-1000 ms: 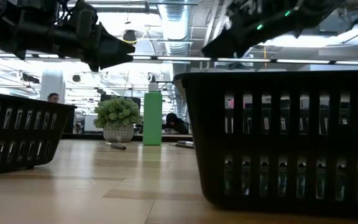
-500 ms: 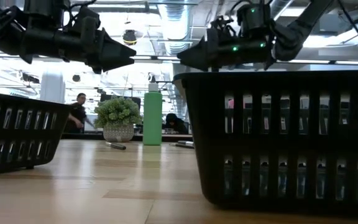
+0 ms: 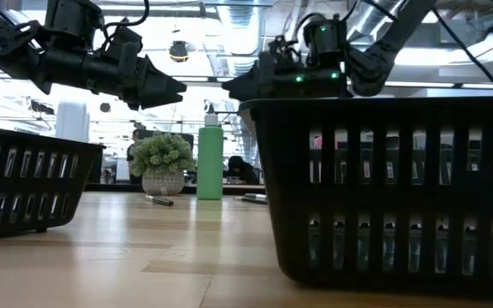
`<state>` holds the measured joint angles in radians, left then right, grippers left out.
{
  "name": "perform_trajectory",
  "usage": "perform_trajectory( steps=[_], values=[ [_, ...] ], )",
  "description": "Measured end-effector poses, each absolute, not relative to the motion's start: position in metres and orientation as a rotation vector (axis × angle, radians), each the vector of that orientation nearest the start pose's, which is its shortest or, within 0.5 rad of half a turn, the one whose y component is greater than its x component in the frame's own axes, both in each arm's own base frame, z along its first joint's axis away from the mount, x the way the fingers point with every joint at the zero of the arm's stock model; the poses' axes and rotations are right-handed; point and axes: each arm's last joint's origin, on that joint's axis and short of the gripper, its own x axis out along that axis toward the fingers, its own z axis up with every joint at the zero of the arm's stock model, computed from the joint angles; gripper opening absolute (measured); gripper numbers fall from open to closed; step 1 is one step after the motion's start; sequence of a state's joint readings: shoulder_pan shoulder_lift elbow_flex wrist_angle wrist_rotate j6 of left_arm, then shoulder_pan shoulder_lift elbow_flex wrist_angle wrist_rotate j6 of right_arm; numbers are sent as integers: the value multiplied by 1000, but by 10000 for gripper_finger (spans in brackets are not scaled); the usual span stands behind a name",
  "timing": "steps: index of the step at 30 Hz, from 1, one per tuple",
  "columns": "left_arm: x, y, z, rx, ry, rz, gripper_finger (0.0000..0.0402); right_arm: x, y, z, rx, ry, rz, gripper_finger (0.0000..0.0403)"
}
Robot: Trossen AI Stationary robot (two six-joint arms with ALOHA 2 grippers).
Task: Pick & Place Paint Supplies
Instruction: Put the green paint bottle into the transparent bin
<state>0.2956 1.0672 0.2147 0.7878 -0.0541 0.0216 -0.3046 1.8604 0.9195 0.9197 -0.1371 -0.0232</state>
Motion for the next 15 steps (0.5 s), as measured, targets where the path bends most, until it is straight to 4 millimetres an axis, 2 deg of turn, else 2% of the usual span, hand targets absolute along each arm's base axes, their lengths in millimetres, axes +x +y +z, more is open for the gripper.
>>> perform_trajectory(
  steps=[8,15],
  values=[
    [187,59,184,45,73,356,281,384,-116,174,38,68,-159,241],
    [187,59,184,46,73,355,281,390,-118,174,42,64,-158,241]
  ],
)
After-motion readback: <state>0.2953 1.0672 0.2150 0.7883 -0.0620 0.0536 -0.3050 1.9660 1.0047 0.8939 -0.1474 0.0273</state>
